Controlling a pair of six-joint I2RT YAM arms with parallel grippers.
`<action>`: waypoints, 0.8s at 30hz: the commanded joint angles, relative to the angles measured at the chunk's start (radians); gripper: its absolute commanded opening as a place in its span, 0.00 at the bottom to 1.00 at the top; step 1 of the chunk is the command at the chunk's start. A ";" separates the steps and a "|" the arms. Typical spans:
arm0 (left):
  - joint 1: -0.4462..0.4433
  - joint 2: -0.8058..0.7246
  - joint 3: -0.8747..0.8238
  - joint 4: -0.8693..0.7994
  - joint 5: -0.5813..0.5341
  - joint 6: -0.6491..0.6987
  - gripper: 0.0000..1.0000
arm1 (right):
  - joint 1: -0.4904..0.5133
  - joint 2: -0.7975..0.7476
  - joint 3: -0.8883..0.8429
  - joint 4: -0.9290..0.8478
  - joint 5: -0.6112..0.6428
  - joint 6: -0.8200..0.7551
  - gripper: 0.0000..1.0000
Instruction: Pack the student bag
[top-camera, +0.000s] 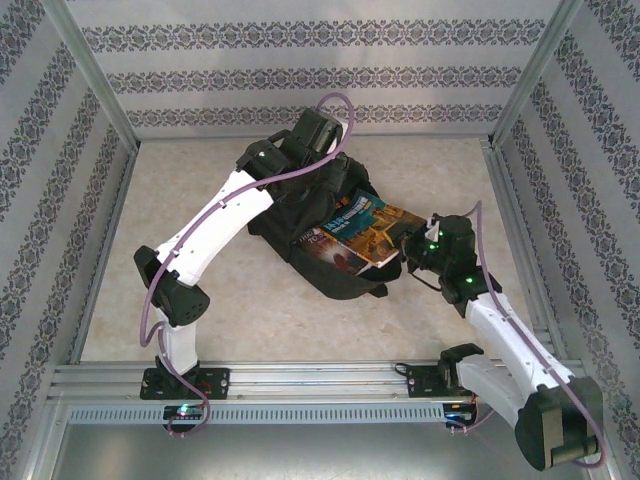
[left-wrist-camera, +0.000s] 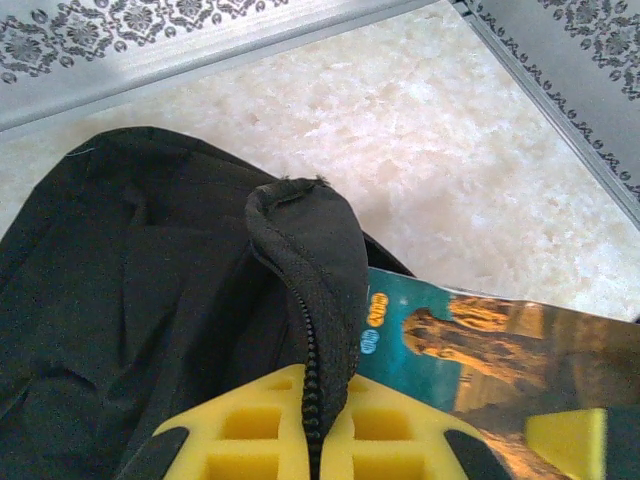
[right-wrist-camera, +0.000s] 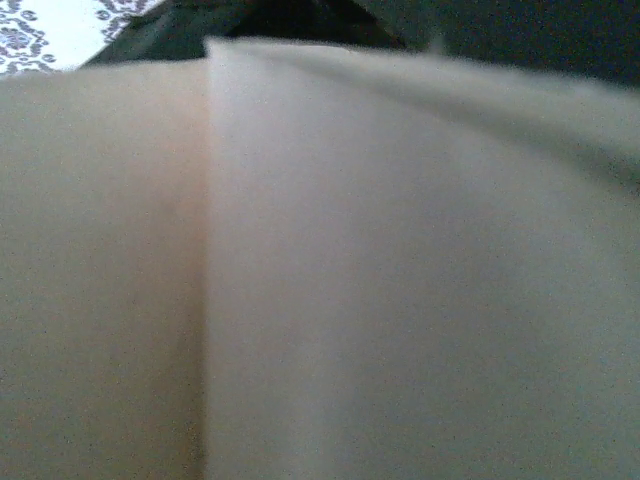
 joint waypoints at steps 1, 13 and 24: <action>0.006 -0.030 0.065 0.106 0.038 -0.021 0.00 | 0.045 0.024 0.032 0.208 0.043 0.071 0.00; 0.002 -0.049 0.036 0.158 0.146 -0.087 0.00 | 0.122 0.275 0.109 0.395 0.134 -0.006 0.00; -0.029 -0.082 0.023 0.179 0.172 -0.126 0.00 | 0.213 0.752 0.363 0.569 0.107 -0.135 0.00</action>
